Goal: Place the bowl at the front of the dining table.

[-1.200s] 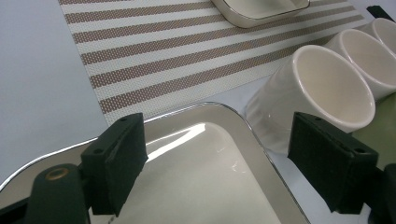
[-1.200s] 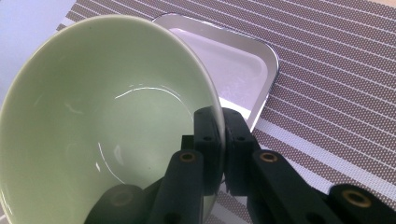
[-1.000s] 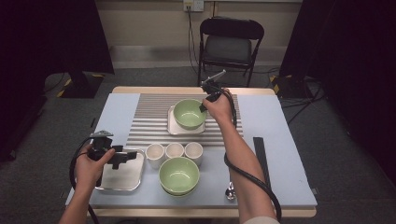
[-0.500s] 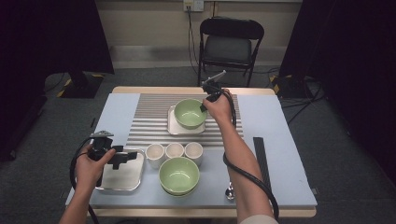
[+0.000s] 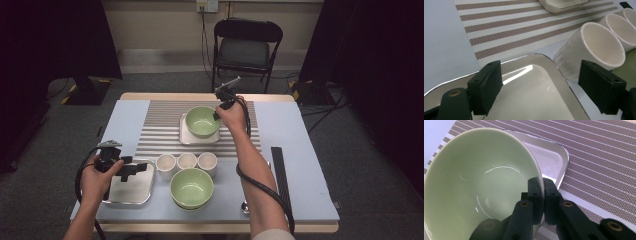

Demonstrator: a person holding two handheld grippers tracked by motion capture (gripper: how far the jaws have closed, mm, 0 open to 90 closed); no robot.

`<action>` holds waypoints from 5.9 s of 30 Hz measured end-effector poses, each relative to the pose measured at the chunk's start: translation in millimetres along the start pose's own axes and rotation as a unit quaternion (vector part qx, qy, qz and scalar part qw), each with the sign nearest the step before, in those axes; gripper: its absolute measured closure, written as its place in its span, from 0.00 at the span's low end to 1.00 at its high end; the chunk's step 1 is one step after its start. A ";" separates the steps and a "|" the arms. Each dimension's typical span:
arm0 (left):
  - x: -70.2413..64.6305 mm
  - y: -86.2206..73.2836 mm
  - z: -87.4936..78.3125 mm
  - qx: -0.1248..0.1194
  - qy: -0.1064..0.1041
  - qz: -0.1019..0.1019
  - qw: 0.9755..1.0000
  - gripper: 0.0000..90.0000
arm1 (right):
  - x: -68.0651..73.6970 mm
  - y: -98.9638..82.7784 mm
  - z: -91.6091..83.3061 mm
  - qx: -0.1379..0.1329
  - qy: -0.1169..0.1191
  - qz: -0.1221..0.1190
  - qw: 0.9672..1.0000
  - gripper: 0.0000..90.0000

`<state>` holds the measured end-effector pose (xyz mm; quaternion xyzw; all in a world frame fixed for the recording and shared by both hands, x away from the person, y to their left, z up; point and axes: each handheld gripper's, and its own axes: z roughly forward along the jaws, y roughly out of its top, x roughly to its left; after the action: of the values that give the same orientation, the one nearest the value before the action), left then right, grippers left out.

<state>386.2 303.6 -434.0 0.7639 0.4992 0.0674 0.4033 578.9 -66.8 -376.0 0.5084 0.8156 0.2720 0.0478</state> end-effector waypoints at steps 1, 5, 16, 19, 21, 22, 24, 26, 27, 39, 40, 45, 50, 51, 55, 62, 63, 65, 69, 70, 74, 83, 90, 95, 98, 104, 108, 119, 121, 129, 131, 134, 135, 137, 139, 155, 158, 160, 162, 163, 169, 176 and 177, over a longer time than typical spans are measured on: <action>-0.1 0.0 -0.1 -0.002 -0.001 -0.003 1.000 0.21 | 0.3 0.0 0.6 0.000 0.000 0.000 1.000 0.96; 0.6 0.0 -1.1 -0.002 0.000 -0.001 1.000 0.21 | 0.9 1.0 2.9 -0.002 -0.003 -0.002 1.000 0.96; 1.6 -0.2 -1.5 0.000 0.001 0.000 1.000 0.21 | 1.2 2.8 9.1 0.002 -0.008 -0.001 1.000 0.96; 1.1 -0.1 -2.0 -0.002 0.001 -0.001 1.000 0.21 | 0.4 2.9 10.3 0.001 -0.008 -0.004 1.000 0.96; 1.2 -0.1 -2.1 -0.001 0.000 -0.001 1.000 0.21 | 0.2 2.6 11.0 0.002 -0.010 -0.001 1.000 0.96; 1.3 -0.3 -1.8 -0.001 0.002 -0.001 1.000 0.21 | 0.3 2.6 11.2 0.004 -0.008 0.002 1.000 0.96; 1.3 -0.3 -1.7 -0.001 0.001 -0.001 1.000 0.21 | 0.2 2.5 11.9 0.002 -0.012 0.001 1.000 0.96; 1.2 -0.3 -1.7 -0.002 0.001 -0.001 1.000 0.21 | -0.5 2.3 12.8 0.003 -0.011 0.000 1.000 0.96; 1.2 -0.3 -1.7 -0.002 0.001 -0.001 1.000 0.21 | -0.6 2.3 13.3 0.002 -0.011 0.001 1.000 0.96; 1.7 -0.3 -2.8 -0.003 0.003 0.000 1.000 0.21 | -2.3 3.1 18.7 0.002 -0.013 0.005 1.000 0.96; 1.7 -0.2 -2.8 -0.003 0.003 -0.001 1.000 0.21 | -2.1 3.3 18.7 0.002 -0.014 0.008 1.000 0.96; 1.7 -0.2 -2.7 -0.002 0.003 -0.001 1.000 0.21 | -3.0 3.6 20.3 0.004 -0.014 0.009 1.000 0.96; 1.8 -0.2 -3.0 -0.004 0.003 -0.002 1.000 0.21 | -3.5 3.3 23.3 -0.001 -0.018 0.008 1.000 0.96; 1.8 -0.2 -3.0 -0.004 0.003 -0.002 1.000 0.21 | -3.9 3.3 23.9 -0.002 -0.018 0.007 1.000 0.96; 2.0 0.0 -3.3 -0.004 0.004 -0.001 1.000 0.21 | -2.9 3.2 25.5 -0.001 -0.019 0.009 1.000 0.96; 1.7 0.2 -2.9 -0.002 0.002 0.000 1.000 0.21 | -2.9 5.5 26.0 -0.003 -0.022 0.009 1.000 0.96; 1.7 0.0 -2.8 -0.003 0.003 -0.001 1.000 0.21 | -2.6 5.7 26.2 -0.003 -0.022 0.010 1.000 0.96; 1.9 -0.1 -3.2 -0.003 0.003 -0.001 1.000 0.21 | -2.9 5.8 27.0 -0.005 -0.022 0.008 1.000 0.96; 1.3 0.3 -3.1 -0.003 0.002 0.001 1.000 0.21 | -1.9 6.3 28.9 -0.003 -0.026 0.011 1.000 0.96; 1.1 0.4 -3.0 -0.003 0.002 0.002 1.000 0.21 | -1.9 6.4 29.5 -0.002 -0.026 0.011 1.000 0.96; 0.9 0.3 -2.9 -0.002 0.002 0.002 1.000 0.21 | -2.2 6.1 30.9 -0.005 -0.028 0.009 1.000 0.96; 1.0 0.3 -3.3 -0.003 0.001 0.003 1.000 0.21 | -2.0 6.0 35.3 0.001 -0.030 0.016 0.999 0.96; 1.0 0.5 -4.4 -0.005 0.002 0.003 1.000 0.21 | -2.9 5.1 38.9 -0.001 -0.028 0.020 0.999 0.96; 1.0 0.5 -4.8 -0.006 0.001 0.002 1.000 0.21 | -2.8 5.8 39.3 -0.004 -0.031 0.020 0.999 0.96; 1.1 0.6 -5.4 -0.007 0.001 0.001 1.000 0.21 | -3.0 5.6 39.7 -0.006 -0.032 0.022 0.999 0.96; 0.9 0.8 -5.3 -0.006 0.001 0.003 1.000 0.21 | -3.0 5.3 40.6 -0.010 -0.034 0.020 0.999 0.95; 0.8 0.6 -4.8 -0.006 0.002 0.002 1.000 0.21 | -2.9 5.3 41.8 -0.014 -0.036 0.022 0.999 0.95; -0.2 1.0 -4.4 -0.005 0.001 0.004 1.000 0.21 | -2.9 4.4 43.4 -0.022 -0.038 0.028 0.999 0.95; -0.1 0.9 -4.8 -0.005 0.002 0.004 1.000 0.21 | -3.1 3.7 44.0 -0.024 -0.039 0.028 0.999 0.95; 0.0 1.0 -4.8 -0.005 0.001 0.004 1.000 0.21 | -3.5 2.7 46.0 -0.028 -0.044 0.025 0.998 0.94; 0.3 1.0 -4.5 -0.004 0.001 0.004 1.000 0.21 | -3.6 2.6 46.0 -0.028 -0.044 0.025 0.998 0.94; -0.4 1.2 -4.4 -0.005 0.001 0.005 1.000 0.21 | -2.9 2.5 46.1 -0.029 -0.046 0.022 0.998 0.94; -0.7 1.3 -4.4 -0.006 0.001 0.004 1.000 0.21 | -2.7 2.6 46.1 -0.029 -0.047 0.021 0.998 0.94; -0.5 1.3 -4.6 -0.004 0.001 0.006 1.000 0.21 | -2.4 2.7 46.2 -0.031 -0.049 0.019 0.998 0.93; -0.2 1.3 -4.6 -0.005 0.001 0.005 1.000 0.21 | -1.8 3.1 46.0 -0.031 -0.049 0.019 0.998 0.92; -0.4 1.8 -6.6 -0.007 0.000 0.005 1.000 0.21 | 3.6 4.3 47.3 -0.039 -0.069 0.005 0.997 0.74; -0.5 1.9 -6.7 -0.008 0.001 0.006 1.000 0.21 | 3.1 3.6 47.0 -0.038 -0.069 0.008 0.997 0.72; -0.5 2.0 -6.8 -0.005 0.001 0.008 1.000 0.21 | 2.7 3.5 46.5 -0.039 -0.071 0.004 0.997 0.70; -0.6 2.1 -6.6 -0.005 0.001 0.008 1.000 0.21 | 2.7 3.8 46.1 -0.043 -0.074 0.003 0.996 0.66; -0.6 2.2 -6.5 -0.004 0.000 0.009 1.000 0.21 | 2.9 3.9 45.7 -0.044 -0.075 0.003 0.996 0.63; -1.0 2.2 -6.5 -0.004 0.001 0.008 1.000 0.21 | 3.2 4.1 43.8 -0.053 -0.078 -0.001 0.996 0.50; -1.3 2.2 -6.1 -0.004 0.001 0.009 1.000 0.21 | 2.8 4.0 40.2 -0.059 -0.077 0.000 0.995 0.41; -1.3 2.2 -6.0 -0.003 0.000 0.009 1.000 0.21 | 2.8 3.8 39.8 -0.058 -0.077 0.001 0.995 0.40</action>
<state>384.1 305.4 -428.1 0.7669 0.4923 0.0726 0.4053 594.7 -47.4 -407.3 0.5250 0.7919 0.2788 0.1398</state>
